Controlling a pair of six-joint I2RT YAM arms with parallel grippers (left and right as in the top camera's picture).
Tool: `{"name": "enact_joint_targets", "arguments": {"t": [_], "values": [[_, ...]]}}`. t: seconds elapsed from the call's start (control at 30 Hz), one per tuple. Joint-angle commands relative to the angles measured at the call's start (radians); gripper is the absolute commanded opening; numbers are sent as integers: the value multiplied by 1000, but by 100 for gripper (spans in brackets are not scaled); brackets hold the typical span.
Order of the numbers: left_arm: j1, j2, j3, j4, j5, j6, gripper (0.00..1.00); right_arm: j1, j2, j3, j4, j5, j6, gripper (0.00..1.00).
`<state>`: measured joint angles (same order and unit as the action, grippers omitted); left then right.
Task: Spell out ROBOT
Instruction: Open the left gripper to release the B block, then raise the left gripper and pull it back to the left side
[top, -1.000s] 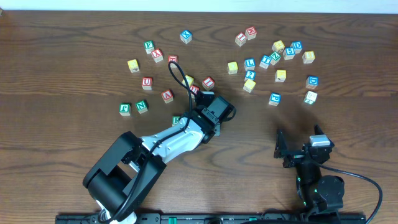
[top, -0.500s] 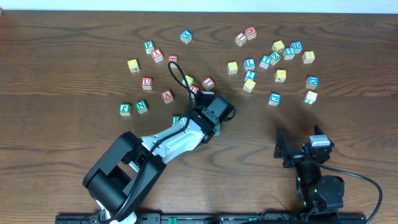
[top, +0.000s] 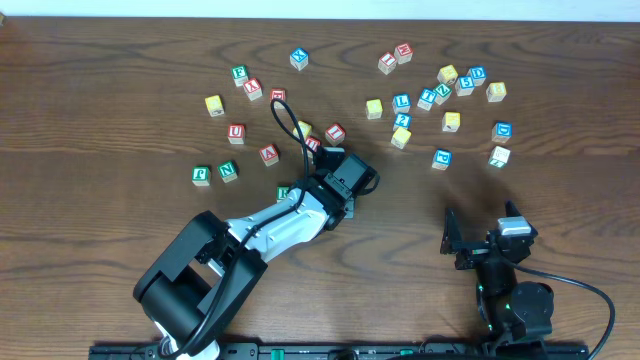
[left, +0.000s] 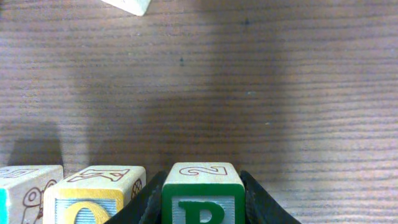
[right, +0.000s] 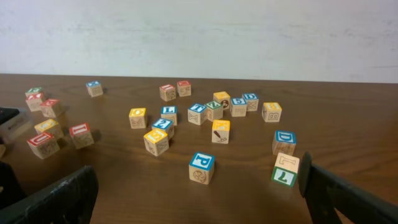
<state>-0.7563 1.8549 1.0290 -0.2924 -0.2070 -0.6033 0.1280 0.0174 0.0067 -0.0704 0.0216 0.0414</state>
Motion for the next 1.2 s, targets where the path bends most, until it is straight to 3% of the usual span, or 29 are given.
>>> {"name": "enact_joint_targets", "arguments": {"t": [0.0, 1.17], "values": [[-2, 21, -5, -19, 38, -4, 43, -9, -5, -1, -4, 2, 6, 99], [-2, -58, -4, -2, -16, 57, 44, -9, -5, -1, -4, 2, 6, 99]]}}
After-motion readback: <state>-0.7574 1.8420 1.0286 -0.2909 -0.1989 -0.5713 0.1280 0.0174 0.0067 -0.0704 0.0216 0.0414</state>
